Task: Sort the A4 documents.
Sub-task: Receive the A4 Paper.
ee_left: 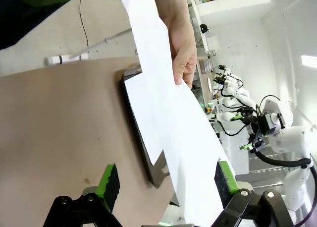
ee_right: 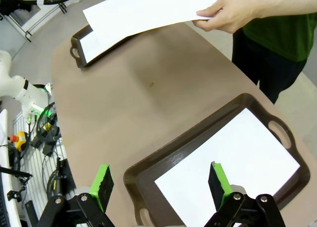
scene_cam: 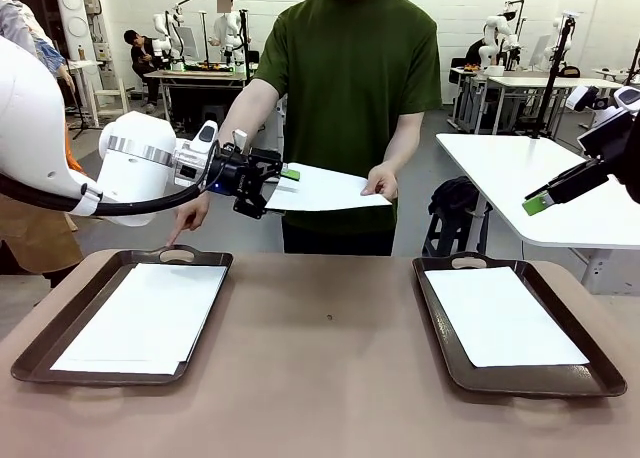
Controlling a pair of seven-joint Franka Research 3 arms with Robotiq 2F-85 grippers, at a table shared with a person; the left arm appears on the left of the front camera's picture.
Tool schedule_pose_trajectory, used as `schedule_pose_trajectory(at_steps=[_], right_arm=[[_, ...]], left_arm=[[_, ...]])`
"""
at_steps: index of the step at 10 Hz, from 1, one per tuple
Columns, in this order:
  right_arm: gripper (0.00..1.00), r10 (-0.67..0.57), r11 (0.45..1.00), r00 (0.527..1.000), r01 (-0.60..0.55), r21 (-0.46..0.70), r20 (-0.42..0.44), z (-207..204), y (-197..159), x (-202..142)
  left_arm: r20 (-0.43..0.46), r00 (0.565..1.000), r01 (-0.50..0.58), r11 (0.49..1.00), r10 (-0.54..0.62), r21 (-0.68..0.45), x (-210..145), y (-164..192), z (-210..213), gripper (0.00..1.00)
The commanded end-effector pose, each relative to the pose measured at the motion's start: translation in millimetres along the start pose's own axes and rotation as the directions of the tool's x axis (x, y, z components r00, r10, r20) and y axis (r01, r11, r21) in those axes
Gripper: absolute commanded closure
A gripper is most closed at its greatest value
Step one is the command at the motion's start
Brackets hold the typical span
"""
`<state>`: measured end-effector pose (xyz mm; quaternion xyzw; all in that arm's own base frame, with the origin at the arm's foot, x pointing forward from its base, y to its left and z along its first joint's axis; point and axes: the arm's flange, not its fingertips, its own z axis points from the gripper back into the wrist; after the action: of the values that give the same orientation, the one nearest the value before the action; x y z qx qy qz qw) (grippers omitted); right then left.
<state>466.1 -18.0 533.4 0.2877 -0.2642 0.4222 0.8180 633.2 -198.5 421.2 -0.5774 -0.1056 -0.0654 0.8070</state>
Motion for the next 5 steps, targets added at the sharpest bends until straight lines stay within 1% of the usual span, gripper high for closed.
schedule_pose_trajectory(at_steps=[1, 2, 3, 4, 5], right_arm=[[0.00, 0.002, 1.000, 1.000, -0.002, 0.002, -0.002, -1.3, 0.4, 0.6], [0.00, 0.002, 1.000, 1.000, -0.002, 0.002, -0.002, -1.3, 0.4, 0.6], [0.00, 0.002, 1.000, 1.000, -0.002, 0.002, -0.002, -1.3, 0.4, 0.6], [0.00, 0.002, 1.000, 1.000, -0.002, 0.002, -0.002, -1.3, 0.4, 0.6], [0.00, 0.002, 1.000, 1.000, -0.002, 0.002, -0.002, -1.3, 0.4, 0.6]], left_arm=[[-0.034, 0.998, -0.054, 0.998, 0.054, -0.011, 15.7, -1.4, -0.4, 0.00], [-0.050, 0.996, -0.073, 0.997, 0.072, -0.012, 17.1, -0.1, -1.9, 0.00], [-0.076, 0.991, -0.116, 0.993, 0.114, -0.021, 17.9, 1.1, -2.8, 0.00], [-0.067, 0.993, -0.096, 0.994, 0.093, -0.042, 17.3, -1.4, -3.5, 0.00], [-0.064, 0.995, -0.080, 0.995, 0.076, -0.064, 15.4, -1.1, -4.4, 0.20]])
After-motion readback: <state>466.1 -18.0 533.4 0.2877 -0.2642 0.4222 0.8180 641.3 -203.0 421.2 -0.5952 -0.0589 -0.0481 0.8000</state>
